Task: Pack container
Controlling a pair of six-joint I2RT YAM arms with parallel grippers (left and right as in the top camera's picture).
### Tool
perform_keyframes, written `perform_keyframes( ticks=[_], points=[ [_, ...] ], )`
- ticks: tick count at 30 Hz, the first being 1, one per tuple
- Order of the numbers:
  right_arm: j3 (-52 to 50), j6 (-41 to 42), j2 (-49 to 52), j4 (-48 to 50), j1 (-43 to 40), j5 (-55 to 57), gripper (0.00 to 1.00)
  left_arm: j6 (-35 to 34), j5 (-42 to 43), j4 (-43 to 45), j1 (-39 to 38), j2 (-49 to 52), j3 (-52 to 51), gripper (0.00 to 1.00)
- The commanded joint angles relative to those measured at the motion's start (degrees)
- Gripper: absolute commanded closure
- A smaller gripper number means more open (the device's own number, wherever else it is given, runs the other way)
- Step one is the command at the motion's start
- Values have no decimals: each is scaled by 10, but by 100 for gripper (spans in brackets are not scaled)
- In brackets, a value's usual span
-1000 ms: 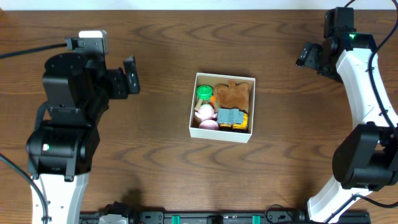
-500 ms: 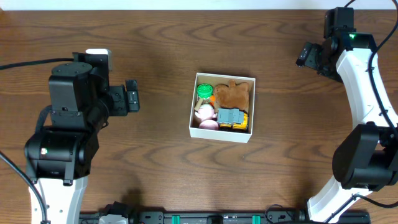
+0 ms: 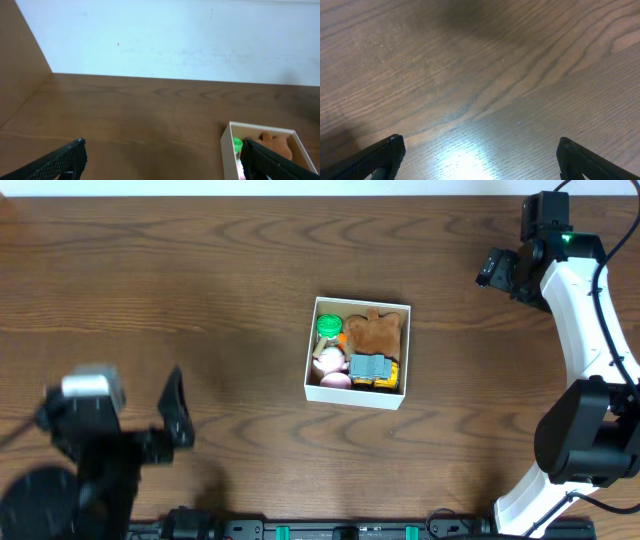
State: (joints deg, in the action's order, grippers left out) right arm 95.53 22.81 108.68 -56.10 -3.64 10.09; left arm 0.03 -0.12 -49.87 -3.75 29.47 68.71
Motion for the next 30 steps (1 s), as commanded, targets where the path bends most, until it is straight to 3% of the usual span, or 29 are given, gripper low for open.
perform_keyframes(
  ticks=[1,8,17,23,30],
  points=[
    [11,3,-16,-1,-5,4,1,-1,-5,13,4,-65,-85,2],
    [11,3,-16,-1,-5,4,1,-1,-5,187,17,-189,-290,2],
    [11,3,-16,-1,-5,4,1,-2,12,483,28,-209,-518,2],
    [11,3,-16,-1,-5,4,1,-19,12,553,28,-222,-602,2],
    [11,3,-16,-1,-5,4,1,-18,12,553,28,-289,-649,2]
  ],
)
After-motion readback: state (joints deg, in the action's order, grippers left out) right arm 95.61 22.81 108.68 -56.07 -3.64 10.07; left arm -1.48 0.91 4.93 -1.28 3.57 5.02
